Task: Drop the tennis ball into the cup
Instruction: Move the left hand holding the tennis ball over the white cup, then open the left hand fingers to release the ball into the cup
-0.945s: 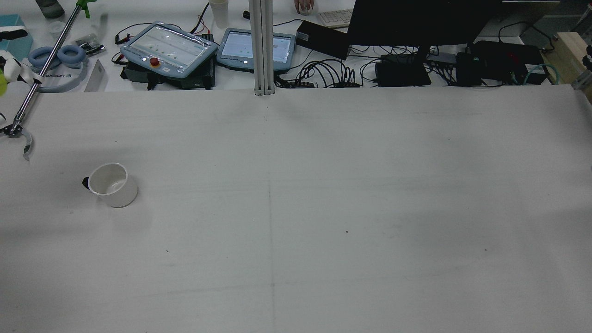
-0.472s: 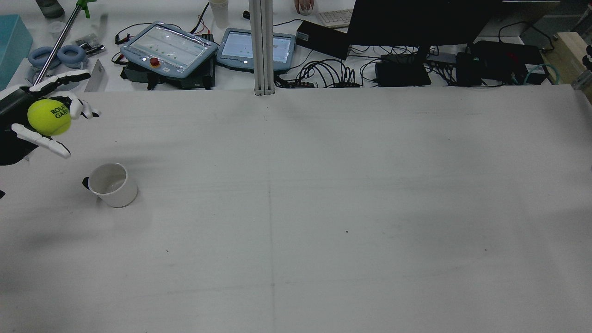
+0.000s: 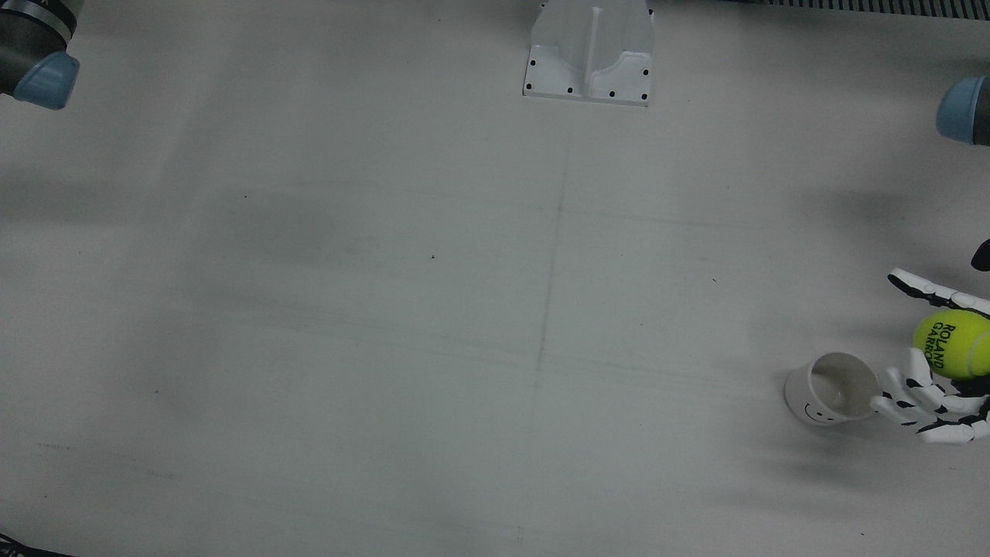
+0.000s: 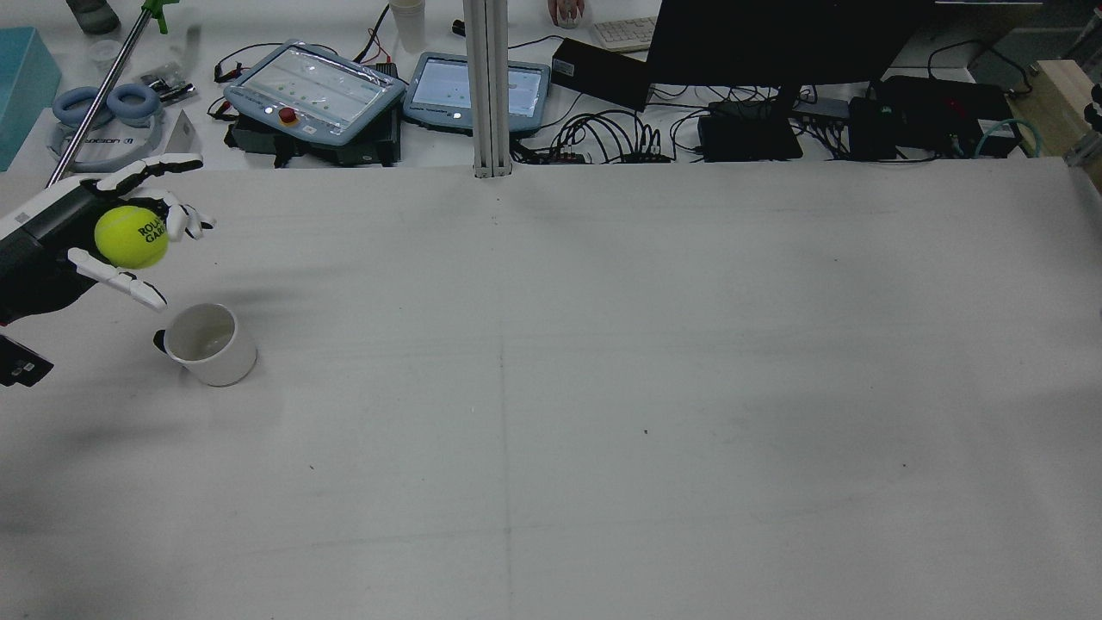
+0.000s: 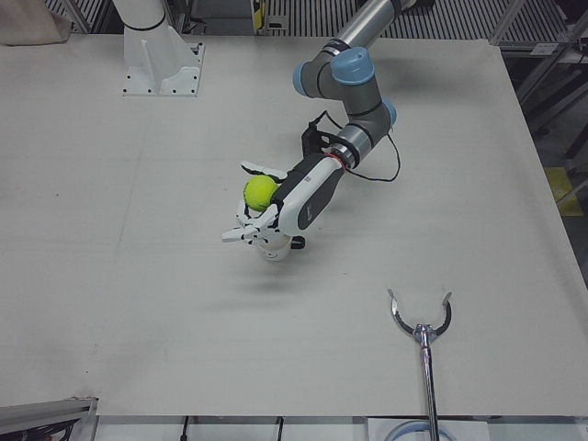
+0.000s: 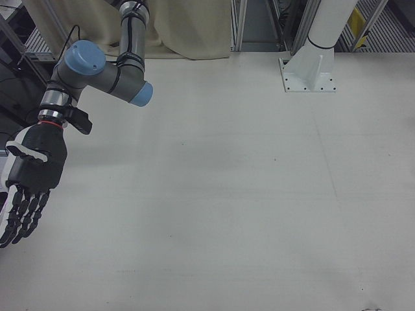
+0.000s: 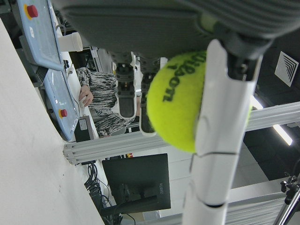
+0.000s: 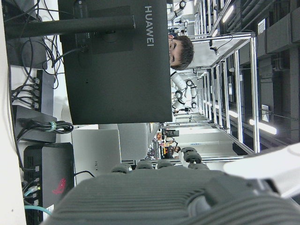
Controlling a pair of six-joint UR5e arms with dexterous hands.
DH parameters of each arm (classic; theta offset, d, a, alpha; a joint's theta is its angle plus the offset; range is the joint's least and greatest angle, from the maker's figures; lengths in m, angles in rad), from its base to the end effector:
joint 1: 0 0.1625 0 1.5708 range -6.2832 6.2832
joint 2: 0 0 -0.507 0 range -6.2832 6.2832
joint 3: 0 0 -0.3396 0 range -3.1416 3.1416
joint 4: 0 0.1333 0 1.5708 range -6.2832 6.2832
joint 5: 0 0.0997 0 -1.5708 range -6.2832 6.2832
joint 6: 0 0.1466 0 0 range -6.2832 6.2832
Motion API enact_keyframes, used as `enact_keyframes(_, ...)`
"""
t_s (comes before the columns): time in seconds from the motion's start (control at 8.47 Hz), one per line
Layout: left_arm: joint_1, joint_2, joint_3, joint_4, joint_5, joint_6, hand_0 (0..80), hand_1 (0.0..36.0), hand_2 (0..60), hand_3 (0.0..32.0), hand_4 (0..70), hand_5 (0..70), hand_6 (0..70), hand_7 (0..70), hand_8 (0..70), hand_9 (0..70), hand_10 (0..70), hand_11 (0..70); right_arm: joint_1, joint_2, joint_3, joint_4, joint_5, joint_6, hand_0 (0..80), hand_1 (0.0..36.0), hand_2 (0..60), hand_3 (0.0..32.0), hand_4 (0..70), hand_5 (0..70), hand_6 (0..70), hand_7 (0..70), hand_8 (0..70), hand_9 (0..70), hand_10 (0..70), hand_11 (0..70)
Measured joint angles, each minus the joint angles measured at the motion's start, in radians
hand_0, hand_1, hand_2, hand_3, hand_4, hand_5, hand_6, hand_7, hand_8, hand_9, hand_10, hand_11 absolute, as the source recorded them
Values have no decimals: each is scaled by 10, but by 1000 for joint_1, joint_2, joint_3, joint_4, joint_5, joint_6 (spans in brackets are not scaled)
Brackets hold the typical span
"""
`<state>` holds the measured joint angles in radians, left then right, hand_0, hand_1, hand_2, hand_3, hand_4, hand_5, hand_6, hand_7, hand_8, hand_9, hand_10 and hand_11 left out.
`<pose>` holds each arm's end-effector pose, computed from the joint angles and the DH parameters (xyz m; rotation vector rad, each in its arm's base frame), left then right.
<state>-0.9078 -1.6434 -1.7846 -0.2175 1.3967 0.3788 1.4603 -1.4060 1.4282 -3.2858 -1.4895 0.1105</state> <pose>0.2055 -0.5210 0.5898 -0.2188 2.4078 -1.3416 0.0831 -0.5682 0.7718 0.1321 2.0431 -2.3113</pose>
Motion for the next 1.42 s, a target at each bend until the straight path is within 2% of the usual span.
enact_keyframes(0.12,1,-11,36,-38,0,26,779,280,18,0,113,178,506,514,270,353,100,174,0,0,0,0,0,0,0,0,0,0,0,0,0,0,0,0,0,0)
enact_keyframes(0.24,1,-30,83,-72,-1,38,775,277,22,0,112,185,549,513,278,353,100,174,0,0,0,0,0,0,0,0,0,0,0,0,0,0,0,0,0,0)
enact_keyframes(0.47,1,-60,149,-101,-1,50,784,284,12,0,108,171,465,526,260,355,103,179,0,0,0,0,0,0,0,0,0,0,0,0,0,0,0,0,0,0)
enact_keyframes(0.59,2,-66,164,-107,-1,60,777,281,18,0,106,178,507,519,269,353,101,177,0,0,0,0,0,0,0,0,0,0,0,0,0,0,0,0,0,0)
enact_keyframes(0.71,3,-68,174,-114,0,71,781,284,8,0,107,167,444,533,256,356,102,177,0,1,0,0,0,0,0,0,0,0,0,0,0,0,0,0,0,0)
enact_keyframes(0.83,11,-68,183,-124,0,79,775,283,10,0,107,167,444,534,257,357,104,181,0,0,0,1,0,0,0,0,0,0,0,0,0,0,0,0,0,0)
enact_keyframes(0.94,32,-68,191,-130,0,84,775,277,18,0,108,186,551,515,279,354,106,184,0,0,0,1,0,-1,0,0,0,0,0,0,0,0,0,0,0,0)
enact_keyframes(1.18,71,-69,205,-138,-2,97,781,281,13,0,113,174,487,527,267,358,104,180,0,0,0,0,0,0,0,0,0,0,0,0,0,0,0,0,0,0)
enact_keyframes(1.3,79,-70,208,-141,-2,105,784,275,30,0,117,196,610,496,287,345,99,173,0,0,0,0,0,0,0,0,0,0,0,0,0,0,0,0,0,0)
enact_keyframes(1.42,81,-70,210,-143,-2,108,777,281,12,0,110,168,454,403,218,274,84,152,0,0,0,0,0,0,0,0,0,0,0,0,0,0,0,0,0,0)
